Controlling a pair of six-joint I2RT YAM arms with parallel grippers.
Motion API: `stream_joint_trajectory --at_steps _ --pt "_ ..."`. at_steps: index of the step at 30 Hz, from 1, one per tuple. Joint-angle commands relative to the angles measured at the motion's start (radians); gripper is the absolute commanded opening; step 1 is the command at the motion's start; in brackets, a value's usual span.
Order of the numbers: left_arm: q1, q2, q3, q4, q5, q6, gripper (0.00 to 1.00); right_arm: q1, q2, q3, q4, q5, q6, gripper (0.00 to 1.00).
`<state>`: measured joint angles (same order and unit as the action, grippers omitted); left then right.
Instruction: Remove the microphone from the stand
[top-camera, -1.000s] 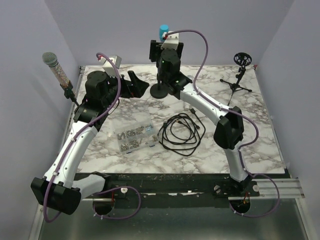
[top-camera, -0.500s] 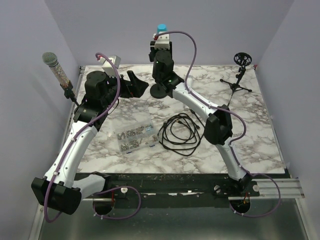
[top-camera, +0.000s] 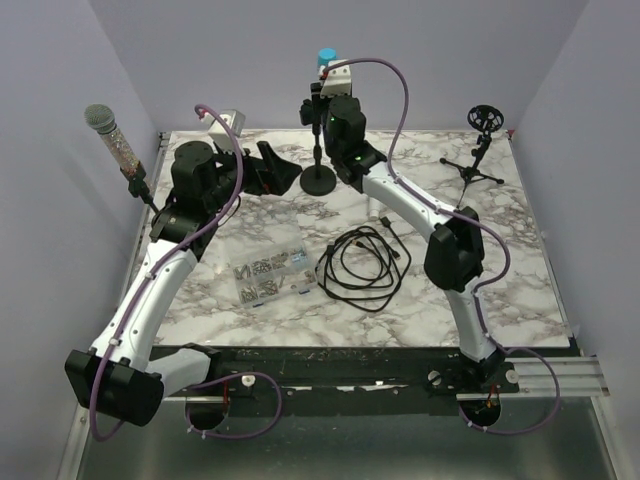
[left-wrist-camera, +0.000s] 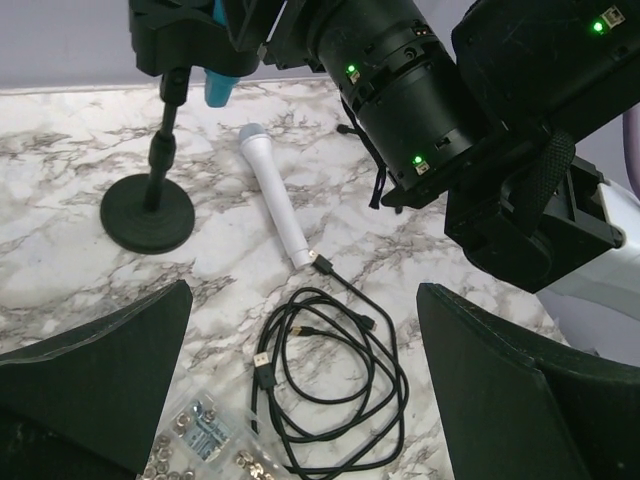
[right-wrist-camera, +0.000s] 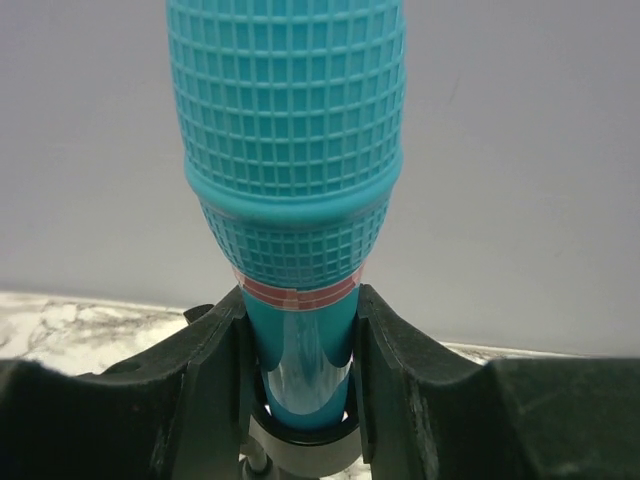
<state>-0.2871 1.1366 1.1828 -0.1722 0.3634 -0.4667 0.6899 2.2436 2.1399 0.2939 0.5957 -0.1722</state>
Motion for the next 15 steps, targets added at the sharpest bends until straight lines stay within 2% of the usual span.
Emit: stream_joint_trajectory --at_steps 1,8,15 --pt "0.009 0.035 -0.009 0.099 0.142 -0.049 0.99 -0.011 -0.128 -0.131 -0.050 -0.200 0.044 0.01" --pt "0.015 0.016 -0.043 0.156 0.164 -0.063 0.99 -0.085 -0.269 -0.285 -0.134 -0.538 0.143 0.01" --pt "0.035 0.039 -0.005 0.167 0.133 -0.033 0.99 -0.097 -0.321 -0.331 -0.174 -0.672 0.143 0.01"
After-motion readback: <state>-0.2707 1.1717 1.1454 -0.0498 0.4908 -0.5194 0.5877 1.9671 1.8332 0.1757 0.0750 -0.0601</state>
